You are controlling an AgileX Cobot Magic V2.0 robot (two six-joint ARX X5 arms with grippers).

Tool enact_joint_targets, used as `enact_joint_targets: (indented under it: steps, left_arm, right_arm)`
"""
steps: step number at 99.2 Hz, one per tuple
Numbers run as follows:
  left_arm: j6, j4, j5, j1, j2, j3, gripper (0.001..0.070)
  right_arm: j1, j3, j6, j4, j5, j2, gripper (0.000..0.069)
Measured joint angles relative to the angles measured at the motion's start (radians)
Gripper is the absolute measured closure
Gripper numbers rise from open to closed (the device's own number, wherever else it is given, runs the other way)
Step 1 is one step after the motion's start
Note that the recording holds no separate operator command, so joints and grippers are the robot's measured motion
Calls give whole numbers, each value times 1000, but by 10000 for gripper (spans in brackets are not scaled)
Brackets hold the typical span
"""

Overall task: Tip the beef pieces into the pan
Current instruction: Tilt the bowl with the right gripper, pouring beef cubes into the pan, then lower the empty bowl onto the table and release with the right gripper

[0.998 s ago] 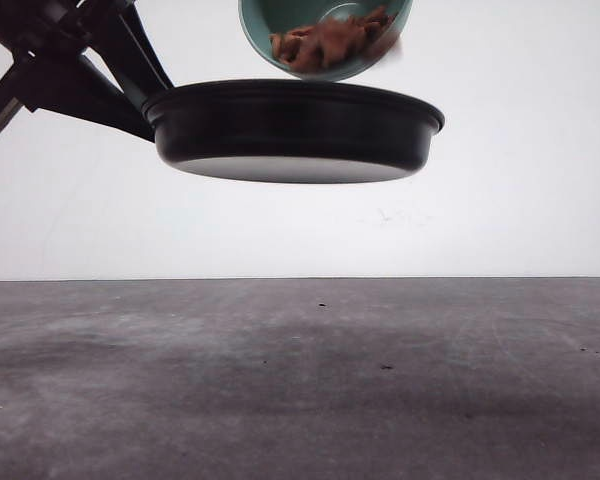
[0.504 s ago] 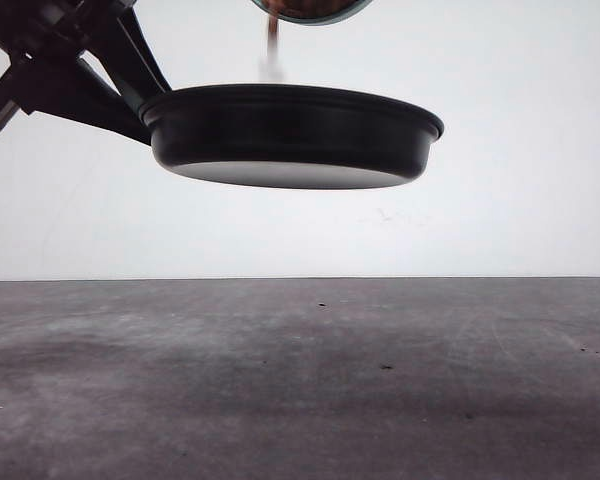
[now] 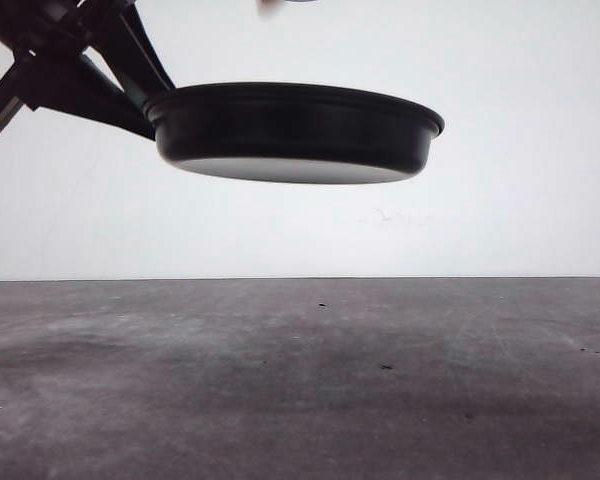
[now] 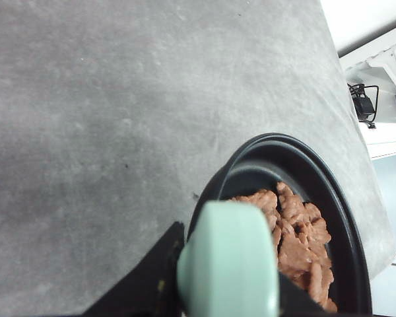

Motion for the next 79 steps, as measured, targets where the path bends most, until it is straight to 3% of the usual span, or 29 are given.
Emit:
enact_joint_targets:
  steps: [25, 40, 51, 65, 79]
  left_arm:
    - [0, 7, -3, 0, 0, 29, 657]
    - [0, 6, -3, 0, 0, 29, 657]
    - [0, -9, -2, 0, 0, 29, 657]
    - [1, -12, -2, 0, 0, 29, 657]
    - [5, -14, -2, 0, 0, 29, 657]
  right_arm:
    - [0, 0, 5, -13, -2, 0, 674]
    - [-55, 2, 113, -95, -18, 3, 674]
    - [-63, 2, 216, -61, 46, -11, 674]
    - [-26, 3, 389, -64, 36, -95, 674]
    - [-66, 29, 650, -249, 19, -185, 674]
